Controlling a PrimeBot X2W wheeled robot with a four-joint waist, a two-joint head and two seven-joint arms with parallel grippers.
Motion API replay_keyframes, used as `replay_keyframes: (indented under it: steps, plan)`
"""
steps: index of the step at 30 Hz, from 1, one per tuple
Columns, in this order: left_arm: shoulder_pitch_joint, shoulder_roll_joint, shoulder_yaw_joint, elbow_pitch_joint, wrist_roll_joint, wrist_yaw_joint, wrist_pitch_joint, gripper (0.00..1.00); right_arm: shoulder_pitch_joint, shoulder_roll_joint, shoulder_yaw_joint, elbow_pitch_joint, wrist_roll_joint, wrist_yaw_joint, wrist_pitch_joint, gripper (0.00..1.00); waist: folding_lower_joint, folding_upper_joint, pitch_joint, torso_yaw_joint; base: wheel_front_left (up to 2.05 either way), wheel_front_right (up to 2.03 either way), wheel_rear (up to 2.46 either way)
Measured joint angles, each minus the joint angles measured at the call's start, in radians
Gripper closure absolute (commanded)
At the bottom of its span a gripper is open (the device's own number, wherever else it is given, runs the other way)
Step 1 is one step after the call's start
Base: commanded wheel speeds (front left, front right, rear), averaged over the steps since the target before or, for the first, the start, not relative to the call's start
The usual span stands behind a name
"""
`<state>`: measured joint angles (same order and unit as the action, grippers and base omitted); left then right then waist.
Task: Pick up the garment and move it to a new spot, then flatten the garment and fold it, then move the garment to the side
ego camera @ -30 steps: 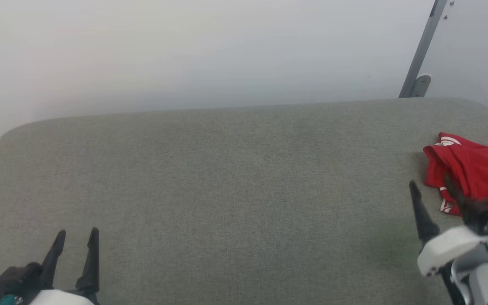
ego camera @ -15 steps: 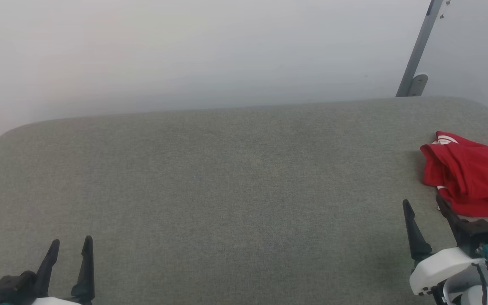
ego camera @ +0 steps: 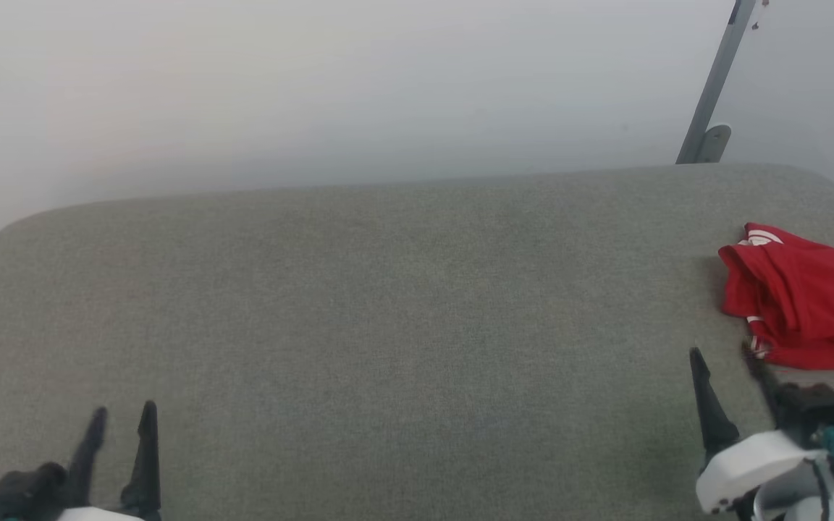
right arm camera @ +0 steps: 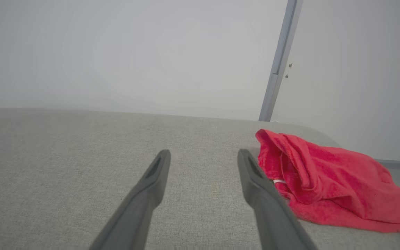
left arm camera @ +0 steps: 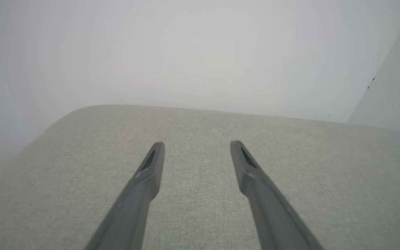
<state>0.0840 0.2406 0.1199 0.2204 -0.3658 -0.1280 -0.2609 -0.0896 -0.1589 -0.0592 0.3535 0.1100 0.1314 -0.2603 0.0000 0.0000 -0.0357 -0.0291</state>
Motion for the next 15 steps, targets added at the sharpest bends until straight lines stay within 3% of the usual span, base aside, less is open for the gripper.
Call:
replay_keyframes:
  steps: [5,15]
  plan:
    - [0.015,-0.035,-0.01,0.042,-0.012,0.0,0.011,1.0,0.039,0.015,-0.002,0.042,0.015,0.0,0.014,1.0,0.0,0.0,0.001,0.0,0.0,0.0,0.0]
    - [0.004,-0.056,-0.009,0.043,-0.175,0.0,0.059,1.0,0.039,0.029,-0.011,0.031,0.212,0.0,0.064,1.0,0.0,0.0,0.004,0.003,0.0,0.0,0.0]
